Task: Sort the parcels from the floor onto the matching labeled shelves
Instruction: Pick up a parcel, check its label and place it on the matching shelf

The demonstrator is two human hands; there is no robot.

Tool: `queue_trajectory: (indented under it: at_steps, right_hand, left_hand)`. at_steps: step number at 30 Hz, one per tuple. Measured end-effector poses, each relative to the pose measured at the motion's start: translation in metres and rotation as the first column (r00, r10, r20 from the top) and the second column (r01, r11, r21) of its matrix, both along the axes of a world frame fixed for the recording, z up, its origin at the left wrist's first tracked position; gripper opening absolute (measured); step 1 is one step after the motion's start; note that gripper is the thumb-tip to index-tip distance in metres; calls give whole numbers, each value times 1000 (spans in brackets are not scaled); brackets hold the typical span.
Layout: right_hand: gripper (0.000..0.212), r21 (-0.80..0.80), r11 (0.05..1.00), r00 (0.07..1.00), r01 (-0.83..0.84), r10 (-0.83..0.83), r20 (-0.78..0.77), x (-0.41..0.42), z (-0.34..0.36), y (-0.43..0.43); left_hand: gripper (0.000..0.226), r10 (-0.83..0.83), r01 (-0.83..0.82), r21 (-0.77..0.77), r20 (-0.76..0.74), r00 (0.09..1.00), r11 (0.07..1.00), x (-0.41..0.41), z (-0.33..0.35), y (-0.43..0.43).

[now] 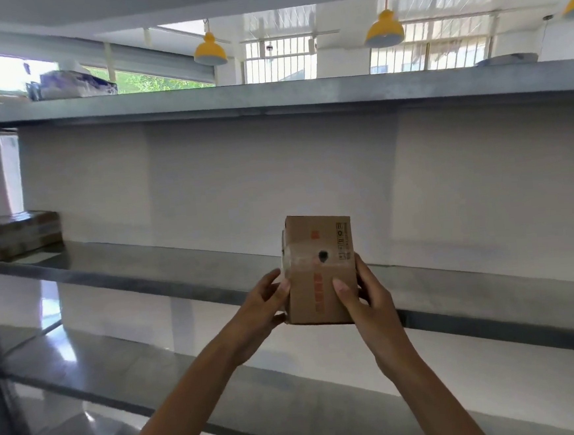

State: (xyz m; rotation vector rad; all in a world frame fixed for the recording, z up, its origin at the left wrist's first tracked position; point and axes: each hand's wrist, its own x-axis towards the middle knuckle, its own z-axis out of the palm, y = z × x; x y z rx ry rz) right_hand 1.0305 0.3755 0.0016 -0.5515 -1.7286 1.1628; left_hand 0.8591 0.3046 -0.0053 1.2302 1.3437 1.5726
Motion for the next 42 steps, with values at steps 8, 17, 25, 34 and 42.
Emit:
queue_trajectory:
  at_steps: [8, 17, 25, 34, 42]
  right_hand:
    - [55, 55, 998, 991, 10, -3, -131, -28, 9, 6]
    - [64, 172, 959, 971, 227, -210, -116, -87, 23, -5]
    - [69, 143, 908, 912, 393, -366, -183, -155, 11, -17]
    - [59, -115, 970, 925, 216, -241, -295, -164, 12, -4]
    - [54, -244, 961, 934, -133, 38, -356, -150, 9, 28]
  left_hand:
    - [68, -8, 13, 54, -82, 997, 998, -34, 22, 24]
    - [110, -257, 254, 66, 38, 966, 965, -80, 34, 43]
    - [88, -243, 258, 89, -150, 958, 962, -135, 32, 52]
    - [52, -256, 253, 135, 5, 967, 958, -152, 38, 49]
    - [36, -155, 179, 187, -134, 979, 966, -145, 39, 53]
